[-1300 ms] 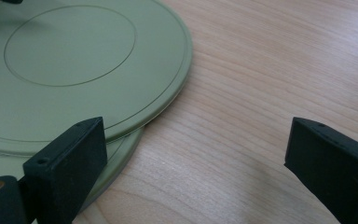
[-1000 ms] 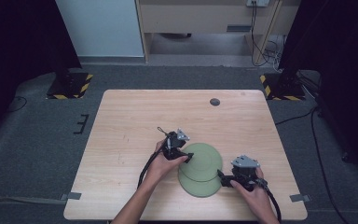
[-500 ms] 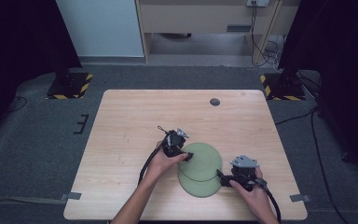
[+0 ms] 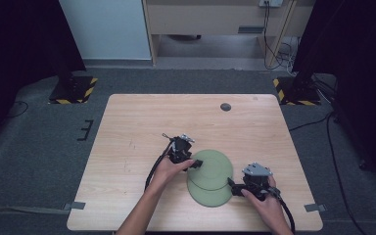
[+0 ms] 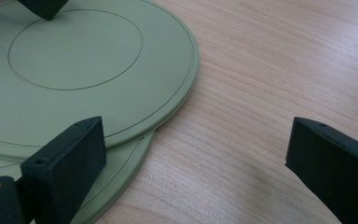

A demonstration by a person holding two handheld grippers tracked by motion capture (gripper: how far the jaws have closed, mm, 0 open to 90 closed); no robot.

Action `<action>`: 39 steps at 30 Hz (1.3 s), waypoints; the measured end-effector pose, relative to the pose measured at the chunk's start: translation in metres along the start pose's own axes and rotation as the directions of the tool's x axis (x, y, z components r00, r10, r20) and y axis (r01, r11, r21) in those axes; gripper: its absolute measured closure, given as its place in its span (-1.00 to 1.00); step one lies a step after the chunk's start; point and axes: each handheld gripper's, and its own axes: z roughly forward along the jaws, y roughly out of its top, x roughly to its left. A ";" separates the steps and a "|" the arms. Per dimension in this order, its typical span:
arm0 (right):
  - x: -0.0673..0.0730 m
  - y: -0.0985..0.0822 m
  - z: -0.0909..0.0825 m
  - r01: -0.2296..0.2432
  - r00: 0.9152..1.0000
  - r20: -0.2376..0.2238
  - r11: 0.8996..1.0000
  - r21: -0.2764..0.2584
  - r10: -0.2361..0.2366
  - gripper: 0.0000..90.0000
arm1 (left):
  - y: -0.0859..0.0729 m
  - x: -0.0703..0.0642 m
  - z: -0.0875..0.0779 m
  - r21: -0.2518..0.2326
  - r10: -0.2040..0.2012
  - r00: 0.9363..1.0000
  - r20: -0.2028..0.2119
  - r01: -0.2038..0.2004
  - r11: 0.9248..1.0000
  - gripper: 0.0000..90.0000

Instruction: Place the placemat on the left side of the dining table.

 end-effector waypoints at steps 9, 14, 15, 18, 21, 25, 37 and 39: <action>0.000 0.000 0.000 -0.004 1.000 -0.001 1.000 0.002 0.004 -0.89 | 0.002 -0.005 0.002 0.014 0.008 1.000 0.018 -0.008 1.000 -0.24; -0.001 0.000 0.000 -0.008 1.000 -0.005 1.000 0.004 0.008 -0.89 | 0.003 -0.006 0.000 0.012 -0.010 1.000 0.002 0.010 1.000 -0.10; -0.001 0.000 0.000 -0.008 1.000 -0.005 1.000 0.004 0.008 -0.89 | 0.004 -0.007 -0.003 0.005 -0.005 1.000 -0.010 0.005 1.000 -0.06; -0.001 0.000 0.000 -0.009 1.000 -0.004 1.000 0.004 0.009 -0.89 | 0.005 -0.008 -0.006 -0.004 -0.001 1.000 -0.011 0.001 1.000 -0.04; -0.001 0.000 0.001 -0.010 1.000 -0.005 1.000 0.004 0.010 -0.90 | 0.008 -0.011 -0.013 -0.017 0.016 1.000 -0.008 -0.016 1.000 -0.02; -0.001 0.000 0.001 -0.010 1.000 -0.006 1.000 0.006 0.010 -0.90 | 0.010 -0.011 -0.020 -0.050 -0.002 1.000 0.015 0.003 0.999 0.02; -0.001 0.000 0.001 -0.013 1.000 -0.008 1.000 0.009 0.013 -0.90 | 0.017 -0.015 -0.033 -0.086 -0.020 0.996 0.082 0.027 0.996 0.34; -0.001 0.000 0.001 -0.013 1.000 -0.008 1.000 0.009 0.013 -0.90 | 0.019 -0.018 -0.034 -0.088 -0.018 0.995 0.095 0.026 0.996 0.39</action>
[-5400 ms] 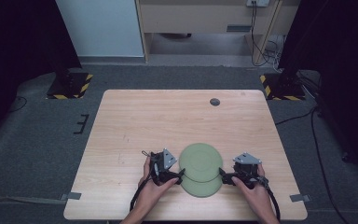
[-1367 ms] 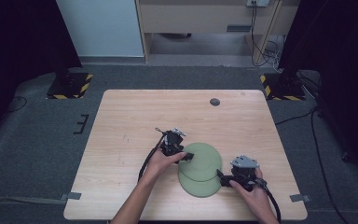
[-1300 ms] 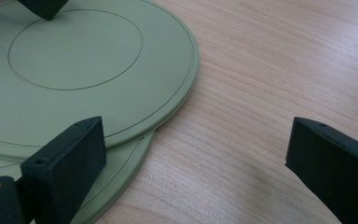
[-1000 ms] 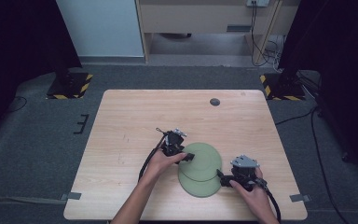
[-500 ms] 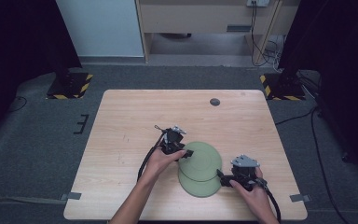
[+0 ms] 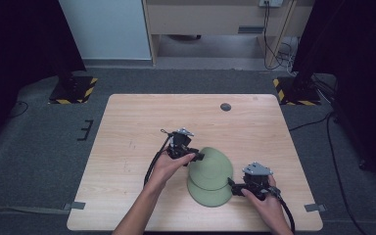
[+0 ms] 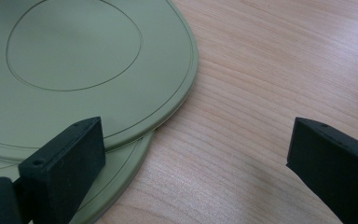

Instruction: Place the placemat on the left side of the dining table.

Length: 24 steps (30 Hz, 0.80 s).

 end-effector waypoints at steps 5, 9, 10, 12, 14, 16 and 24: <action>0.000 0.000 0.000 0.001 1.000 0.001 1.000 0.000 -0.001 -0.91 | 0.000 -0.004 0.004 0.016 0.002 1.000 0.009 -0.002 1.000 0.48; 0.000 0.000 0.000 0.002 1.000 0.001 1.000 0.000 -0.002 -0.91 | -0.001 -0.007 0.012 0.029 0.024 0.999 -0.037 -0.023 0.999 0.58; 0.000 0.000 0.000 0.003 1.000 0.002 1.000 -0.001 -0.003 -0.91 | -0.001 -0.009 0.012 0.031 0.039 0.998 -0.054 -0.037 0.999 0.61; 0.000 0.000 0.000 0.003 1.000 0.001 1.000 -0.001 -0.003 -0.91 | 0.000 -0.010 0.010 0.022 0.048 0.997 -0.065 -0.047 0.999 0.66; 0.000 0.000 0.000 0.001 1.000 0.001 1.000 0.000 -0.001 -0.91 | 0.001 -0.010 0.009 0.018 0.052 0.996 -0.072 -0.051 0.999 0.70; 0.000 0.000 0.000 0.003 1.000 0.001 1.000 -0.001 -0.003 -0.91 | 0.003 -0.012 0.006 0.008 0.056 0.995 -0.081 -0.056 0.998 0.72; 0.001 0.000 0.000 0.005 1.000 0.004 1.000 -0.005 -0.005 -0.91 | 0.004 -0.014 0.006 0.017 0.075 0.991 -0.111 -0.073 0.997 0.74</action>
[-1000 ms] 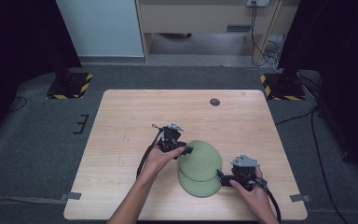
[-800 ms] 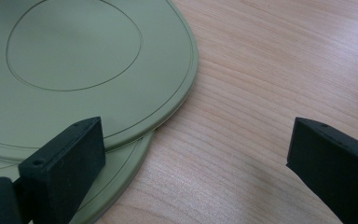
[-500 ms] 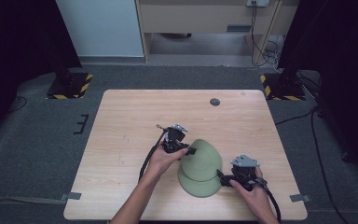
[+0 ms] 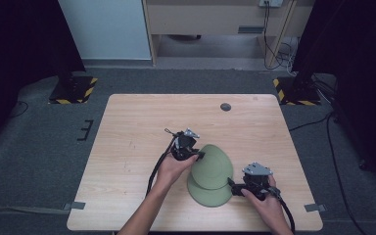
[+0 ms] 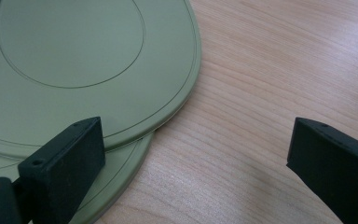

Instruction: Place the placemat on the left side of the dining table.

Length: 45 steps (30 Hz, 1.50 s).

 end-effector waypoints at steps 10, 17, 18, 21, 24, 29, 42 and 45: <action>-0.001 0.000 -0.001 -0.003 1.000 0.007 1.000 0.008 0.003 -0.92 | 0.002 -0.002 -0.003 -0.026 0.013 0.999 -0.029 -0.014 1.000 0.77; -0.003 0.001 -0.002 -0.011 1.000 0.019 1.000 0.008 0.011 -0.91 | 0.003 -0.004 -0.003 -0.037 0.020 0.999 -0.041 -0.021 0.999 0.79; -0.004 0.001 -0.002 -0.013 1.000 0.020 1.000 0.010 0.012 -0.91 | 0.004 -0.004 -0.003 -0.037 0.022 0.999 -0.045 -0.024 0.999 0.79; -0.004 0.001 -0.002 -0.017 1.000 0.022 1.000 0.011 0.016 -0.91 | 0.005 -0.004 -0.004 -0.043 0.023 0.999 -0.049 -0.025 0.999 0.79; -0.004 0.001 -0.002 -0.015 1.000 0.021 1.000 0.012 0.015 -0.91 | 0.007 -0.005 -0.006 -0.053 0.026 0.998 -0.060 -0.029 0.998 0.79; -0.004 0.001 -0.002 -0.013 1.000 0.018 1.000 0.014 0.013 -0.91 | 0.010 -0.009 -0.009 -0.057 0.042 0.997 -0.071 -0.046 0.997 0.80; -0.005 0.000 -0.002 -0.017 1.000 0.024 1.000 0.016 0.017 -0.91 | 0.014 -0.010 -0.015 -0.078 0.057 0.994 -0.097 -0.065 0.995 0.82; -0.005 0.000 -0.002 -0.020 0.999 0.026 1.000 0.016 0.020 -0.91 | 0.014 -0.010 -0.016 -0.080 0.055 0.994 -0.097 -0.063 0.995 0.85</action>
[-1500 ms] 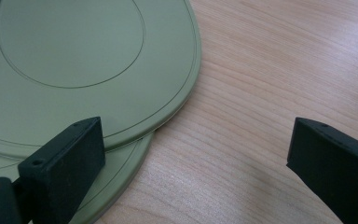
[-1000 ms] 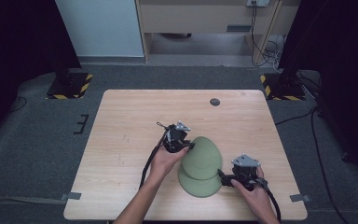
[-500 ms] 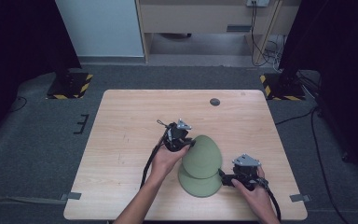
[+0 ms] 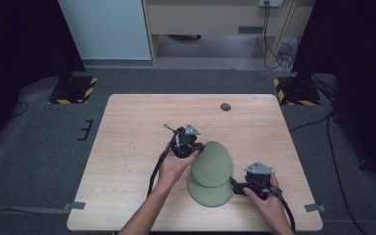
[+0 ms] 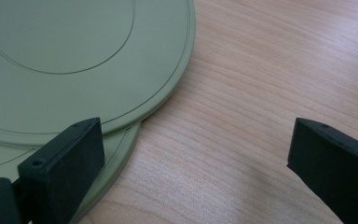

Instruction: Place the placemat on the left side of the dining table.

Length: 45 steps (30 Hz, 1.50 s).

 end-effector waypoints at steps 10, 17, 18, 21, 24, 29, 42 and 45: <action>0.000 0.000 0.000 0.002 1.000 -0.002 1.000 0.003 -0.002 -0.91 | 0.000 0.001 0.001 0.001 0.001 1.000 0.017 -0.001 1.000 0.90; 0.000 0.000 0.000 0.002 1.000 -0.003 1.000 0.003 -0.002 -0.91 | -0.003 0.002 0.004 0.013 -0.009 0.999 0.051 0.008 1.000 0.90; 0.001 0.000 0.000 0.000 1.000 -0.004 1.000 0.002 0.000 -0.90 | -0.004 0.003 0.005 0.017 -0.007 0.999 0.041 0.007 1.000 0.90; 0.001 0.000 0.001 0.003 1.000 -0.006 1.000 0.000 -0.003 -0.90 | -0.006 0.007 0.007 0.021 -0.031 0.998 0.059 0.030 0.999 0.89; 0.001 0.000 0.001 0.004 1.000 -0.008 1.000 -0.002 -0.004 -0.90 | -0.012 0.014 0.014 0.042 -0.086 0.992 0.092 0.082 0.996 0.77; 0.001 0.000 0.002 0.001 1.000 -0.010 1.000 -0.002 -0.001 -0.91 | -0.020 0.023 0.020 0.040 -0.147 0.981 0.129 0.143 0.989 0.68; 0.001 0.000 0.002 -0.005 1.000 -0.010 1.000 -0.001 0.005 -0.92 | -0.023 0.018 0.024 0.043 -0.122 0.985 0.123 0.117 0.992 0.87; 0.001 0.000 0.002 -0.002 1.000 -0.010 1.000 -0.001 0.002 -0.91 | -0.022 0.016 0.021 0.017 -0.126 0.984 0.125 0.125 0.992 0.89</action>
